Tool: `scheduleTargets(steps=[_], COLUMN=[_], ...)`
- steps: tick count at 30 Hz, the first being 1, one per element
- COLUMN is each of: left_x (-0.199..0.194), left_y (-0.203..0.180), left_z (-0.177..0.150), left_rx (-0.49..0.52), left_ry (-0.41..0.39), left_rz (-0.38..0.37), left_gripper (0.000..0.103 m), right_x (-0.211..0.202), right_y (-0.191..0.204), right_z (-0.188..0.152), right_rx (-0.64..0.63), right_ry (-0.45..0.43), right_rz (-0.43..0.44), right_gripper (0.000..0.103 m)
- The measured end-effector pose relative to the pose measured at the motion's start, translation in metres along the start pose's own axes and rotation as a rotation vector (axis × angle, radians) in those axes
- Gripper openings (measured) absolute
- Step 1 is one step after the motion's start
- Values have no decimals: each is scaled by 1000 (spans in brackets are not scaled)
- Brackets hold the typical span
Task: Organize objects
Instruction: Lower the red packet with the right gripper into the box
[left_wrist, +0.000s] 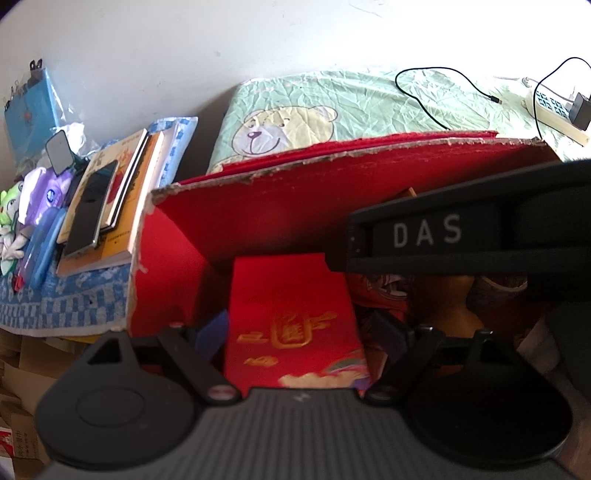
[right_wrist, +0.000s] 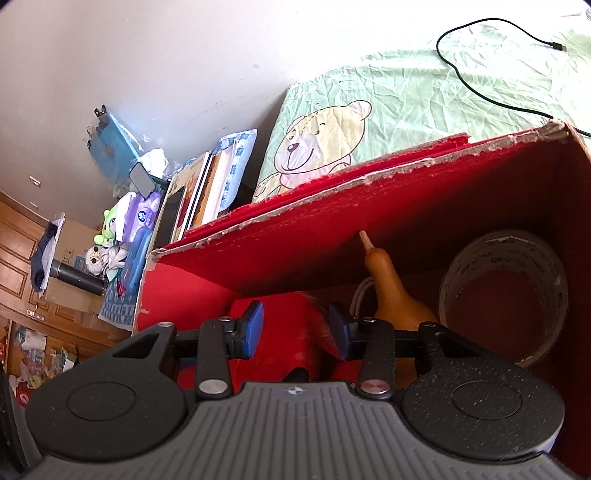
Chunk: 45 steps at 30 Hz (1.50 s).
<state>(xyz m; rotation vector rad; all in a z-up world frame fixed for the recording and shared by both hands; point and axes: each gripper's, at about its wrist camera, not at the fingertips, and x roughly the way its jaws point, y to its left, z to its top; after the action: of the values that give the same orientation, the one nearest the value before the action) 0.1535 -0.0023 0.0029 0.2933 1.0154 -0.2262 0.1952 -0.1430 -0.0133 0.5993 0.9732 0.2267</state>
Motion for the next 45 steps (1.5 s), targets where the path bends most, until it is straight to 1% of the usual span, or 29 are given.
scheduleTargets(steps=[6, 20, 32, 41, 43, 45], left_x=[-1, -1, 1, 1, 0, 0], left_y=[0, -1, 3, 0, -1, -1], left_z=[0, -2, -1, -2, -2, -1], left_rx=[1, 6, -17, -7, -7, -12], left_ry=[-7, -13, 3, -3, -5, -7], left_rz=[10, 26, 31, 62, 67, 75], left_gripper=[88, 88, 89, 89, 91, 92], right_x=[-1, -5, -7, -11, -12, -12], right_y=[0, -1, 0, -1, -1, 0], right_z=[-1, -2, -4, -6, -6, -6], right_rx=[-5, 2, -1, 9, 9, 3], right_ry=[-7, -40, -57, -93, -103, -108], right_rz=[-6, -30, -37, -51, -54, -58], right_gripper=[44, 44, 44, 44, 44, 44])
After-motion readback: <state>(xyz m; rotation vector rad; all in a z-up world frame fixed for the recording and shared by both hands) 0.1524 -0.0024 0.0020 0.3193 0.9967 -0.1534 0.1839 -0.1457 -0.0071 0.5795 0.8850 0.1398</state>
